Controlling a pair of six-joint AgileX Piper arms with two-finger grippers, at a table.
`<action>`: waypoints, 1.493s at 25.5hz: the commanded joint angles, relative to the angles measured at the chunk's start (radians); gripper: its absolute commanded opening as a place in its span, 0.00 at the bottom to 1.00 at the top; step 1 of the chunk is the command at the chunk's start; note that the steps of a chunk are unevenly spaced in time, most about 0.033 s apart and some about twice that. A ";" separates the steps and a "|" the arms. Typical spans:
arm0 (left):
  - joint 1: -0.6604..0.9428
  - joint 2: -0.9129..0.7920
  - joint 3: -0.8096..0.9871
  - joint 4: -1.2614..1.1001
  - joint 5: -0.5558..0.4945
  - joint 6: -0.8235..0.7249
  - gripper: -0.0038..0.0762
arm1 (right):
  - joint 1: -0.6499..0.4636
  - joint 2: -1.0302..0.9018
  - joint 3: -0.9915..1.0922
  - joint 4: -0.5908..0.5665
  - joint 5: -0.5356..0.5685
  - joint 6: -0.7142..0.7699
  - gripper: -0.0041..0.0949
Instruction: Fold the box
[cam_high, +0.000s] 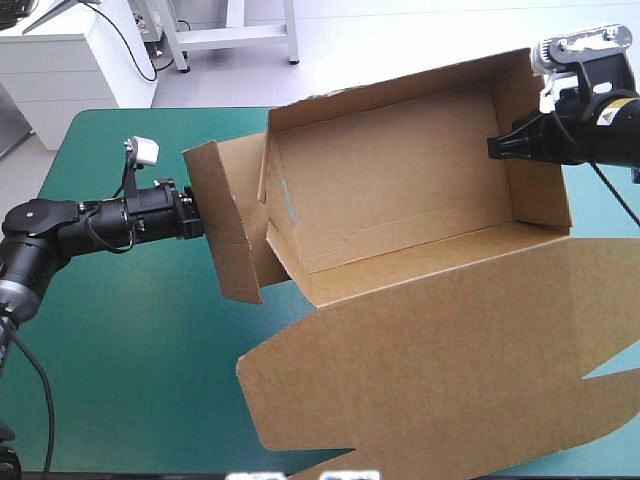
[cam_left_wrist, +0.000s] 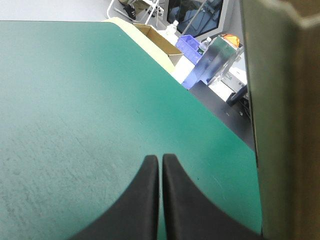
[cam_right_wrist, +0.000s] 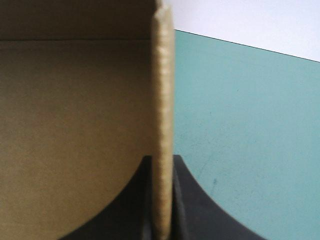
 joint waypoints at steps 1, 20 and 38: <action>0.000 -0.046 -0.026 -0.123 0.097 -0.024 0.06 | -0.008 -0.023 -0.026 0.028 -0.016 0.035 0.02; -0.141 -0.097 -0.108 -0.167 0.097 -0.042 0.22 | -0.005 0.082 -0.026 0.150 -0.098 0.028 0.02; -0.167 -0.097 -0.181 -0.162 0.034 -0.107 0.73 | -0.004 0.082 -0.026 0.125 -0.150 0.045 0.03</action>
